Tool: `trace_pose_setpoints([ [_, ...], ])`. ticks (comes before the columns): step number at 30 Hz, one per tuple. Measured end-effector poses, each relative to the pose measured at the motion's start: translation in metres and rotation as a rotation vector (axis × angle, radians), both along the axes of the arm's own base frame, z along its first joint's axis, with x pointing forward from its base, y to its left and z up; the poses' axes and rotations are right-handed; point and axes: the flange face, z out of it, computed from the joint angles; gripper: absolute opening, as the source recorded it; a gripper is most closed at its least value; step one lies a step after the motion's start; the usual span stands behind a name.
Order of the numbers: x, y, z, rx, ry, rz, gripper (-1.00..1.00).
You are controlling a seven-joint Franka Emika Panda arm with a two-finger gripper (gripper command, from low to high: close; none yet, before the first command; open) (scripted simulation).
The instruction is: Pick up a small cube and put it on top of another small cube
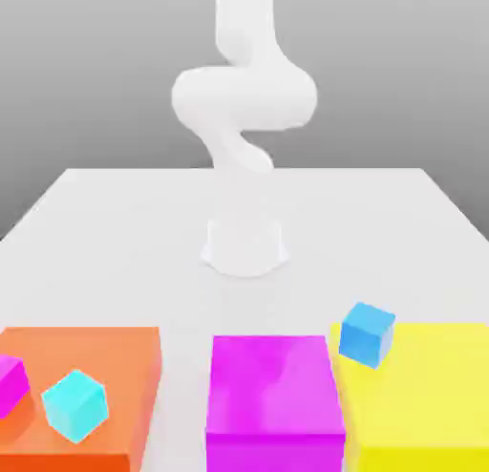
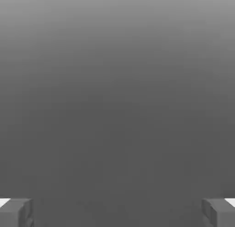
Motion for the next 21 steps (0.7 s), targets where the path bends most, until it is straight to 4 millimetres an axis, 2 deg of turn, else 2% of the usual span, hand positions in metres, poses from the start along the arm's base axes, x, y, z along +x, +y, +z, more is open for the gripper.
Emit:
trace_pose_setpoints([
  [2,0.022,0.028,-0.048,0.009,0.072,0.041,0.00],
  [4,0.035,0.058,-0.098,0.011,0.142,0.082,0.00],
  [6,0.040,0.089,-0.147,0.007,0.212,0.122,0.00],
  [9,0.033,0.132,-0.223,-0.011,0.316,0.180,0.00],
  [12,0.010,0.171,-0.297,-0.041,0.419,0.237,0.00],
  [16,-0.043,0.206,-0.387,-0.102,0.550,0.307,0.00],
  [18,-0.076,0.208,-0.431,-0.129,0.626,0.306,0.00],
  [19,-0.090,0.200,-0.449,-0.129,0.668,0.268,0.00],
  [21,-0.099,0.189,-0.472,-0.123,0.705,0.214,0.00],
])
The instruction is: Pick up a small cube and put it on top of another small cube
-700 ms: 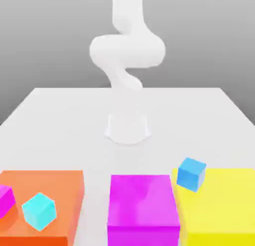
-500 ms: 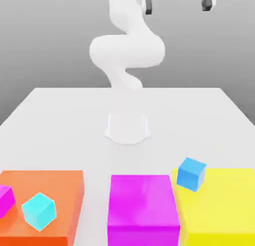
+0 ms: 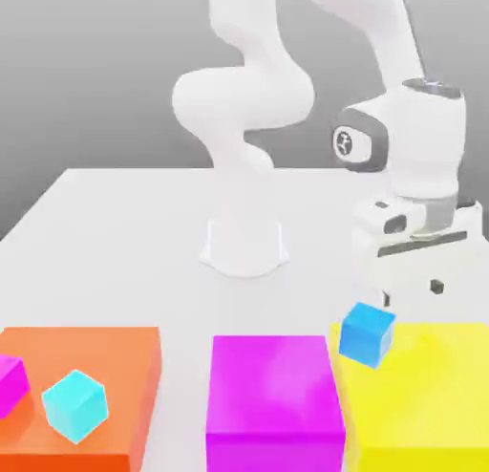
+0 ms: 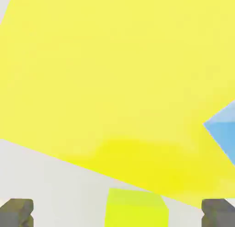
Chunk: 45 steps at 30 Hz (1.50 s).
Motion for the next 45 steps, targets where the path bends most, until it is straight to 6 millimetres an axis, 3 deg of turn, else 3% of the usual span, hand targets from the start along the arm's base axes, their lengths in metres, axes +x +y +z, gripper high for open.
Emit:
trace_pose_setpoints([
  [6,-0.005,-0.001,-0.052,-0.003,0.012,-0.009,0.00],
  [7,-0.006,-0.001,-0.059,-0.003,0.012,-0.009,-1.00],
  [13,-0.006,-0.001,-0.062,-0.003,0.011,-0.009,-1.00],
  [23,-0.009,0.007,0.006,-0.017,0.018,0.059,-1.00],
  [30,0.032,0.017,0.056,-0.084,0.067,0.316,-1.00],
  [32,0.053,0.009,0.072,-0.096,0.083,0.356,-1.00],
  [35,0.113,-0.043,0.096,-0.071,0.098,0.271,-1.00],
  [39,0.185,-0.170,0.129,-0.027,0.104,0.074,-1.00],
  [42,0.205,-0.248,0.135,-0.002,0.084,-0.075,-1.00],
  [45,0.211,-0.323,0.135,0.009,0.055,-0.238,-1.00],
])
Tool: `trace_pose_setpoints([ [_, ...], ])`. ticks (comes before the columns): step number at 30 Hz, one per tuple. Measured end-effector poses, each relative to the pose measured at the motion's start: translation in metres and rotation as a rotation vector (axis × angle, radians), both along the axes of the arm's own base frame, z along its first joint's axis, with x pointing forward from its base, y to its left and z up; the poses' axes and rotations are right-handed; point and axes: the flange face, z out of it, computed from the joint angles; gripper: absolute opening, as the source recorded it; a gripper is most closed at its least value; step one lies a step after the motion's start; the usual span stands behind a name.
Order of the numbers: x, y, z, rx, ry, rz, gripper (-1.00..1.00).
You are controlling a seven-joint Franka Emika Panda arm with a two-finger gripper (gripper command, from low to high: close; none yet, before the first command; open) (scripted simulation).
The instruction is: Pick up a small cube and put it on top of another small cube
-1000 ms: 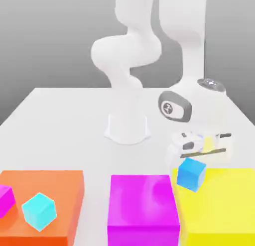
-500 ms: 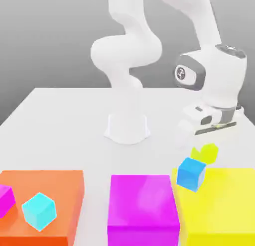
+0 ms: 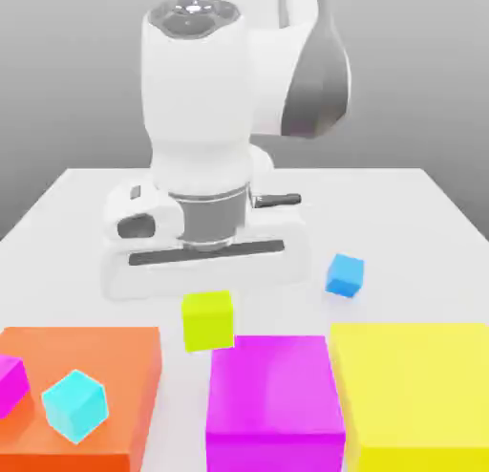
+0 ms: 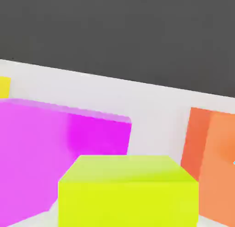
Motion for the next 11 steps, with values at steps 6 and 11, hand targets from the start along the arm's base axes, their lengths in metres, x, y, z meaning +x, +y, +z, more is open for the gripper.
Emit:
trace_pose_setpoints([
  [6,-0.003,-0.079,-0.043,-0.015,-0.040,-0.185,-1.00],
  [11,-0.004,-0.079,-0.058,-0.017,-0.040,-0.187,1.00],
])
